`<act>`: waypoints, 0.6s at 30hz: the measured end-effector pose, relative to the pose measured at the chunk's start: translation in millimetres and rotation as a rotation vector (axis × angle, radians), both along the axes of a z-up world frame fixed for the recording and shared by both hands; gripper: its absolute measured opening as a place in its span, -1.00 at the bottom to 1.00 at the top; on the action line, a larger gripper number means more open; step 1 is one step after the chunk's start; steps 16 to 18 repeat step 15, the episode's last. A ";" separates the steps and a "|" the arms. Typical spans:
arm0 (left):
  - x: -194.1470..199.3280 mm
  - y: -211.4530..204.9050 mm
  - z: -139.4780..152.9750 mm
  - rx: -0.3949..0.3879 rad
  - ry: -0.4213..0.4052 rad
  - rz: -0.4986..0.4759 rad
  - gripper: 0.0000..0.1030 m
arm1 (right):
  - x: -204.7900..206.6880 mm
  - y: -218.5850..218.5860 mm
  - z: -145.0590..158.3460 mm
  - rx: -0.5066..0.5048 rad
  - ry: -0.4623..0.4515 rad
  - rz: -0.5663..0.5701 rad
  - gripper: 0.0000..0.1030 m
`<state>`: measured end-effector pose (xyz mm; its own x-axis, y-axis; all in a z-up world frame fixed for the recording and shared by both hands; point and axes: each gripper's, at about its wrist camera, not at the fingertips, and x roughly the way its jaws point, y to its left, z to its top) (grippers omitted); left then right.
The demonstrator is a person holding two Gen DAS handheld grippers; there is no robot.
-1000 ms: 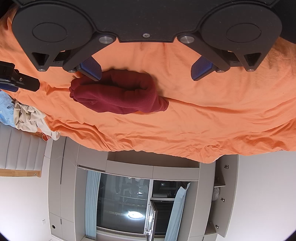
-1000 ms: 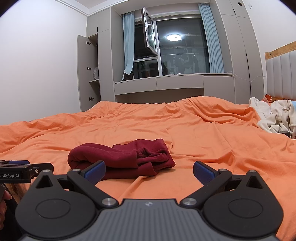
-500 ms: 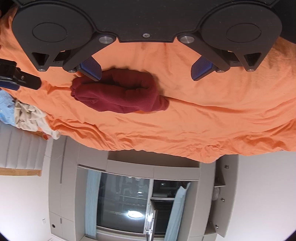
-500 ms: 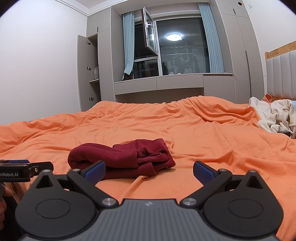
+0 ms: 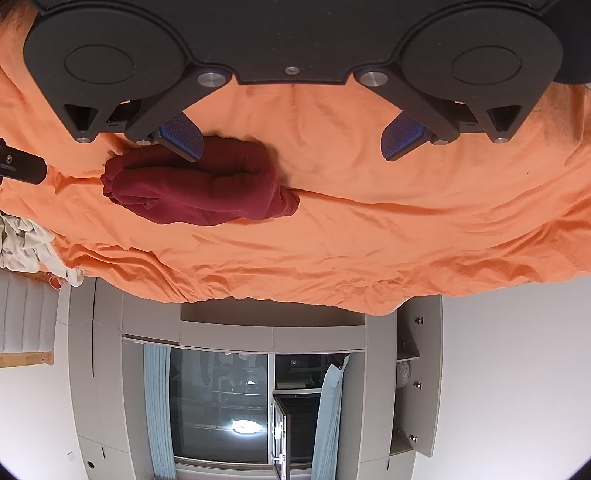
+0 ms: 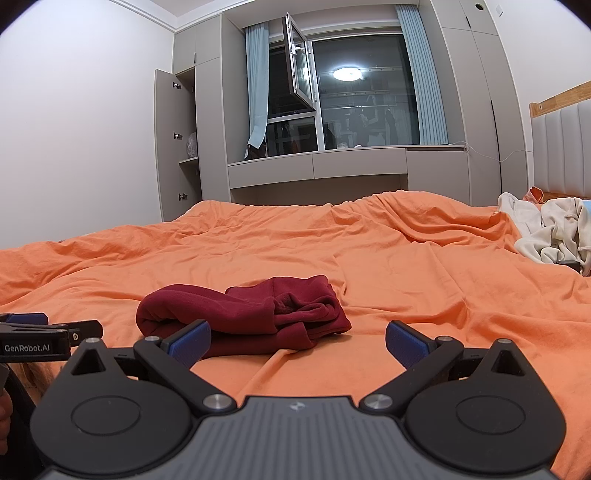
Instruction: Fold small clothes
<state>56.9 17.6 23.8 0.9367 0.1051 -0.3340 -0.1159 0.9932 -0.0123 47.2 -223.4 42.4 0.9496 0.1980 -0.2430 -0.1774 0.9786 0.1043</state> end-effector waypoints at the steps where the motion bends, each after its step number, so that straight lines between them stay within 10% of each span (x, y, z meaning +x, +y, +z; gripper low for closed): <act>1: 1.0 0.2 0.3 -0.007 0.002 -0.002 0.99 | 0.0 0.0 0.0 0.000 0.000 0.000 1.00; 18: 0.0 2.1 0.0 -0.019 0.014 -0.018 0.99 | -0.3 4.3 -6.5 -0.001 0.007 0.006 1.00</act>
